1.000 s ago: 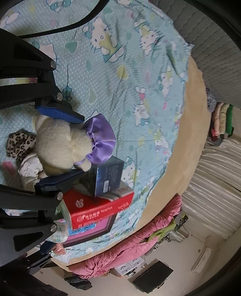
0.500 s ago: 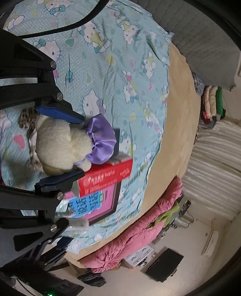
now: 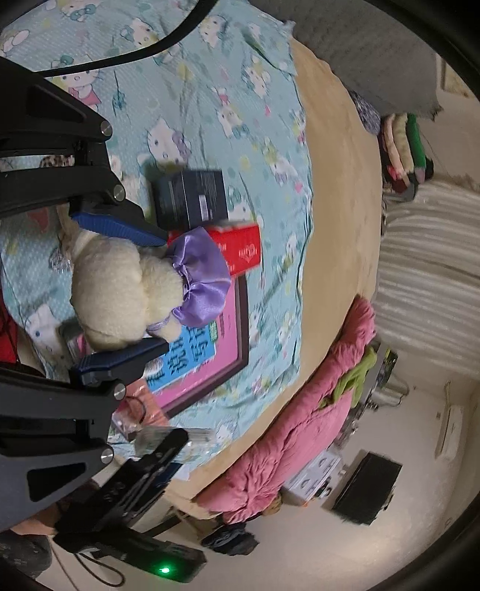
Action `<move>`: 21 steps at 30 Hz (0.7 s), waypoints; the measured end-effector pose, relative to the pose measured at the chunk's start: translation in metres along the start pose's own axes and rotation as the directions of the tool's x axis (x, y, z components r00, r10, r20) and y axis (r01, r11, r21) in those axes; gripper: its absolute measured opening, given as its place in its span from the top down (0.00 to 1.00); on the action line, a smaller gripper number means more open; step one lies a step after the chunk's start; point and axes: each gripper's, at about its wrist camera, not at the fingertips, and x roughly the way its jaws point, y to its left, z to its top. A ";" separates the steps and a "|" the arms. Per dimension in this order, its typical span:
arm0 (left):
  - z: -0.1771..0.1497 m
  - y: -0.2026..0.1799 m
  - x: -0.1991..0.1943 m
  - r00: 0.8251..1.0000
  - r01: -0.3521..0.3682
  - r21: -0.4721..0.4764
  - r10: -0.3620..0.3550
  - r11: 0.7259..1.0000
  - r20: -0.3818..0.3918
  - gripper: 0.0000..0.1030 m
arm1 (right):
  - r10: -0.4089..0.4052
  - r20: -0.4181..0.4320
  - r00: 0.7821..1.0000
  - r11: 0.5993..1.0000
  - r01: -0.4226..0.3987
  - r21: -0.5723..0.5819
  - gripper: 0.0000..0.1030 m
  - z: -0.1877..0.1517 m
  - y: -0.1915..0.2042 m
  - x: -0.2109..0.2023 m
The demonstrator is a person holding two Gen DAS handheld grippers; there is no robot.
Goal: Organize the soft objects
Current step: 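Carry the plush bear and tissue pack over the pink book tray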
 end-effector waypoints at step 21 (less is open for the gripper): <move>-0.012 -0.071 0.058 0.997 0.024 0.150 -0.012 0.988 -0.079 0.50 | -0.025 -0.030 0.999 1.000 0.025 -0.004 0.45 -0.007 -0.028 0.006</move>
